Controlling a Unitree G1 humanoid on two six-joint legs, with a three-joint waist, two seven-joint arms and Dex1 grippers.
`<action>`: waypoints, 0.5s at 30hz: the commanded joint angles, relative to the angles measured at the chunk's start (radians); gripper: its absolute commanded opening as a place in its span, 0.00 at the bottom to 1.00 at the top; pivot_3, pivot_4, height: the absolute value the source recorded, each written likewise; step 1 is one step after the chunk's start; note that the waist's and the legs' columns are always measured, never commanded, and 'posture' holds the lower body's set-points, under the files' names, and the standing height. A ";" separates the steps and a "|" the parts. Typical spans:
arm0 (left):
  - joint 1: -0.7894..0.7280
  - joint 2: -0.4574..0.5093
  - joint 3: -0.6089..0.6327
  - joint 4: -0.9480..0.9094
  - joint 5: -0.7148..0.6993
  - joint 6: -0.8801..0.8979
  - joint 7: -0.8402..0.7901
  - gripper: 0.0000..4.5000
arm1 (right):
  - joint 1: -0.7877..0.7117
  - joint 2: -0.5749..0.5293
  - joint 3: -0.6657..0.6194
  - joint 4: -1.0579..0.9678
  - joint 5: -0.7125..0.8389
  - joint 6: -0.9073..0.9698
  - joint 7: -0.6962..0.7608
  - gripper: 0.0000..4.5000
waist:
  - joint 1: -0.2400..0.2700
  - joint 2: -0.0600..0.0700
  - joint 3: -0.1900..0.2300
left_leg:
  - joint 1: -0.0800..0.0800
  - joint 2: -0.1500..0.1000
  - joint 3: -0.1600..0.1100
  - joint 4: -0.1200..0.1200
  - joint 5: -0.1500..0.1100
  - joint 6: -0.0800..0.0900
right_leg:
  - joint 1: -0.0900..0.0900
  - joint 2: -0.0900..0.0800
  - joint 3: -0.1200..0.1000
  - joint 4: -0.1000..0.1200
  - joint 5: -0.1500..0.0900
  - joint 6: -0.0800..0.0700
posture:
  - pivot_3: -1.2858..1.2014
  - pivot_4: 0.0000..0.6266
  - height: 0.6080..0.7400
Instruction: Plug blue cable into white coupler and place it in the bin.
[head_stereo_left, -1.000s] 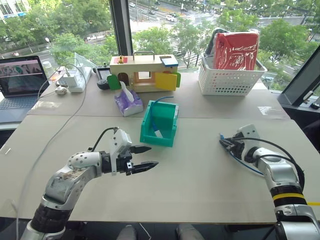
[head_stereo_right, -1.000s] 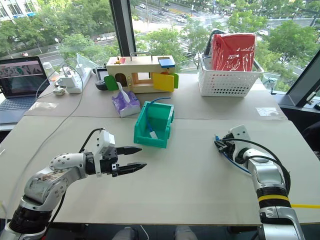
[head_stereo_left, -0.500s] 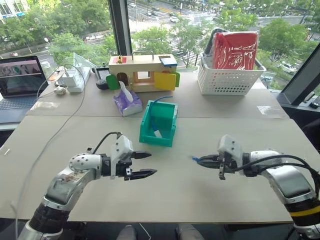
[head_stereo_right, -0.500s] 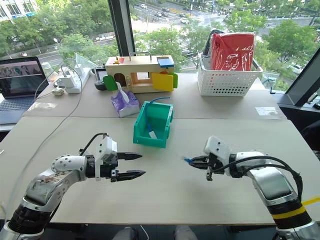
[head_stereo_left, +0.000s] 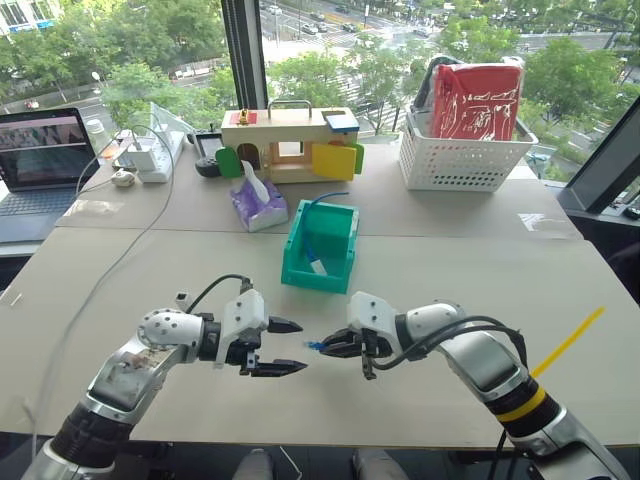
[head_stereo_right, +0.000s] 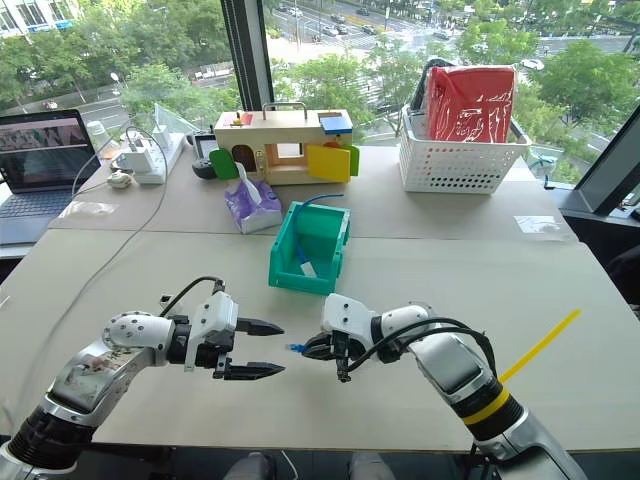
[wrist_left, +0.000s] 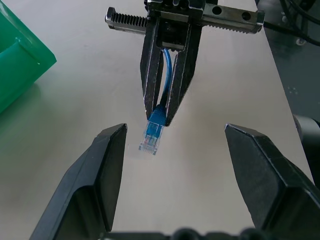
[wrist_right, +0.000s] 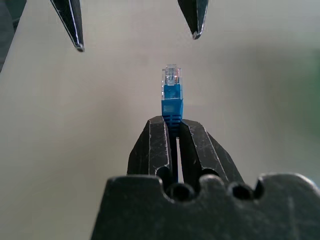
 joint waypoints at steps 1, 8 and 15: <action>0.005 0.002 -0.009 -0.008 0.021 -0.041 -0.006 0.74 | 0.004 -0.014 -0.020 -0.032 0.022 0.007 0.026 0.51 | 0.000 0.000 0.000 | 0.000 0.000 0.000 0.000 0.000 0.000 | 0.000 0.000 0.000 0.000 0.000 0.000 | 0.52 0.24 0.95; -0.005 -0.013 -0.050 0.061 0.098 -0.134 -0.012 0.74 | 0.020 -0.060 -0.135 -0.105 0.086 0.070 0.011 0.97 | 0.000 0.000 0.000 | 0.000 0.000 -0.001 0.000 0.000 0.000 | 0.000 0.000 -0.001 0.001 0.000 0.000 | 0.52 0.24 0.95; -0.087 -0.063 -0.102 0.227 0.175 -0.234 -0.031 0.74 | 0.037 -0.125 -0.296 -0.213 0.145 0.164 -0.057 0.97 | 0.012 0.000 0.000 | 0.000 0.000 -0.001 0.000 0.000 0.000 | 0.000 0.000 -0.001 0.001 0.000 0.000 | 0.52 0.24 0.95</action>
